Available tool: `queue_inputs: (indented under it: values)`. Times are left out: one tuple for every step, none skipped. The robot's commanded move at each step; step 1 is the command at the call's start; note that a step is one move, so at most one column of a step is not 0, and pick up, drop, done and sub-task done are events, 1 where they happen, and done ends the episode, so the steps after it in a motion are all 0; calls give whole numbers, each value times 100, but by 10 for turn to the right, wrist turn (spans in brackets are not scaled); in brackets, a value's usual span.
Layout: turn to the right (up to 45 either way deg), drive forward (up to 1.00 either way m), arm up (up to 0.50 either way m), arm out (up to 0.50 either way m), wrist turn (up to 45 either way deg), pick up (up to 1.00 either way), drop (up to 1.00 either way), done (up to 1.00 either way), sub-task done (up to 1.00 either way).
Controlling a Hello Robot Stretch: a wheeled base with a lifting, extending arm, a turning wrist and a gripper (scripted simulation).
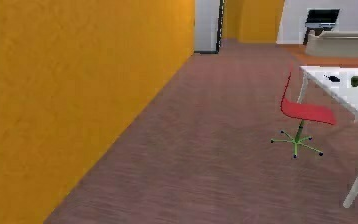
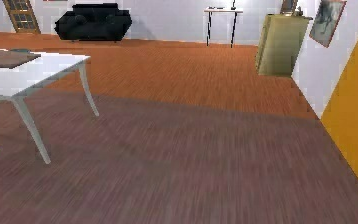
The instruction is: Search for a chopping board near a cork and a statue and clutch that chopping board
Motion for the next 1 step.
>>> queue_inputs:
  values:
    - [-210, 0, 0, 0, 0, 0, 0, 0, 0]
